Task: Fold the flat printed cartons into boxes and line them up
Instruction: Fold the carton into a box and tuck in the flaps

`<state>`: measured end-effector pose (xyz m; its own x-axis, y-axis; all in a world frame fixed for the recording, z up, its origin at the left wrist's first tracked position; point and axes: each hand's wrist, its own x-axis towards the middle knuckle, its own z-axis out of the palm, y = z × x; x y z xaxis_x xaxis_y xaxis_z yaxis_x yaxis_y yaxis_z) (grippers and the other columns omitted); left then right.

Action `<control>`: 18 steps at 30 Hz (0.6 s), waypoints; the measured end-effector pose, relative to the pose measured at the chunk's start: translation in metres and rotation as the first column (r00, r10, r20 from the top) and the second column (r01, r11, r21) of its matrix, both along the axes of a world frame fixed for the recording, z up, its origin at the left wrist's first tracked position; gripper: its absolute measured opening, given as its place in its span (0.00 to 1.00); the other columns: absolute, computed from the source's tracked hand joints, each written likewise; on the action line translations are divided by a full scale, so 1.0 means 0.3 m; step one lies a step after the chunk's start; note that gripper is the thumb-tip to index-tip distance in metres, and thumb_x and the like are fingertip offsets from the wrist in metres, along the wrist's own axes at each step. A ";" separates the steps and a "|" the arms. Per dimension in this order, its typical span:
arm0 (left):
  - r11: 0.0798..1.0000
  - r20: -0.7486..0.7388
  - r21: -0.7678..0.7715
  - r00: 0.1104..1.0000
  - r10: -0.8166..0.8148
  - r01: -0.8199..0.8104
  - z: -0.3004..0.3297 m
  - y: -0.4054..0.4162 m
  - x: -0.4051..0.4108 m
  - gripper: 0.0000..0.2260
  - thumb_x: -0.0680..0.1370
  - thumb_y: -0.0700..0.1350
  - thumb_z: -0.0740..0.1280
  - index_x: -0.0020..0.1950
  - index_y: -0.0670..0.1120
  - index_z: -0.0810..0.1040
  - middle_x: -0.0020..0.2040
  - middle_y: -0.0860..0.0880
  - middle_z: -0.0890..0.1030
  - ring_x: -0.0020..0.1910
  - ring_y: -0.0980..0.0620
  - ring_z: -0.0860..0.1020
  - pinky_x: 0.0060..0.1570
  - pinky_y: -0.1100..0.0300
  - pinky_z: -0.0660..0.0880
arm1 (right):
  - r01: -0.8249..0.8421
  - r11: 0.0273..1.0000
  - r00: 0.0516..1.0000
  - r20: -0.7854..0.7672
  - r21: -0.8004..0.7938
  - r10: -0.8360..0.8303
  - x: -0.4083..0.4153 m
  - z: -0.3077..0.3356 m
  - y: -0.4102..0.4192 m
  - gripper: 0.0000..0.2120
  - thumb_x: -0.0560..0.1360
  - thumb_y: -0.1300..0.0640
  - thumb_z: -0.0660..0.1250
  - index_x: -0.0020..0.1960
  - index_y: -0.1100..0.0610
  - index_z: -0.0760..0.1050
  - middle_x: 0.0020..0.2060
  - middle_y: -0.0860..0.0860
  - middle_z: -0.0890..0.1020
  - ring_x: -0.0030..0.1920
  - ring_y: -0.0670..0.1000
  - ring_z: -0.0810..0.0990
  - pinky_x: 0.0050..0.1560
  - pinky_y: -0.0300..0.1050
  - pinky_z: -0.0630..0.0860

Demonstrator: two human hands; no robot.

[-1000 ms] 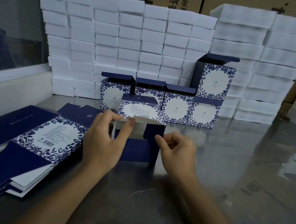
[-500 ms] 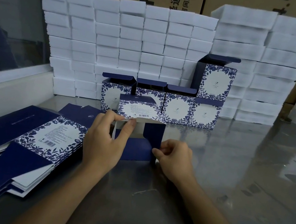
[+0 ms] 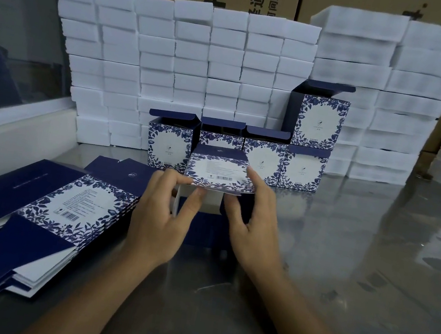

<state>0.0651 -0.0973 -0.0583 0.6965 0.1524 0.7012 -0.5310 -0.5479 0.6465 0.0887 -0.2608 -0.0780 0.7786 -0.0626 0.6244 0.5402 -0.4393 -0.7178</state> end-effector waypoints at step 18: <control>0.933 -0.156 -0.267 0.944 -0.289 0.241 -0.043 -0.048 0.013 0.38 0.63 0.83 0.45 0.65 0.64 0.62 0.70 0.49 0.66 0.68 0.58 0.69 0.71 0.54 0.66 | 0.101 0.971 0.990 0.077 0.215 -0.120 -0.027 0.080 -0.014 0.18 0.77 0.41 0.62 0.41 0.56 0.75 0.46 0.48 0.79 0.48 0.42 0.76 0.49 0.39 0.74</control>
<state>0.0691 -0.1116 -0.0712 0.8509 0.0910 0.5174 -0.4897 -0.2193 0.8438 0.0807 -0.2649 -0.0540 0.7011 -0.2826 0.6547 0.5628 -0.3446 -0.7514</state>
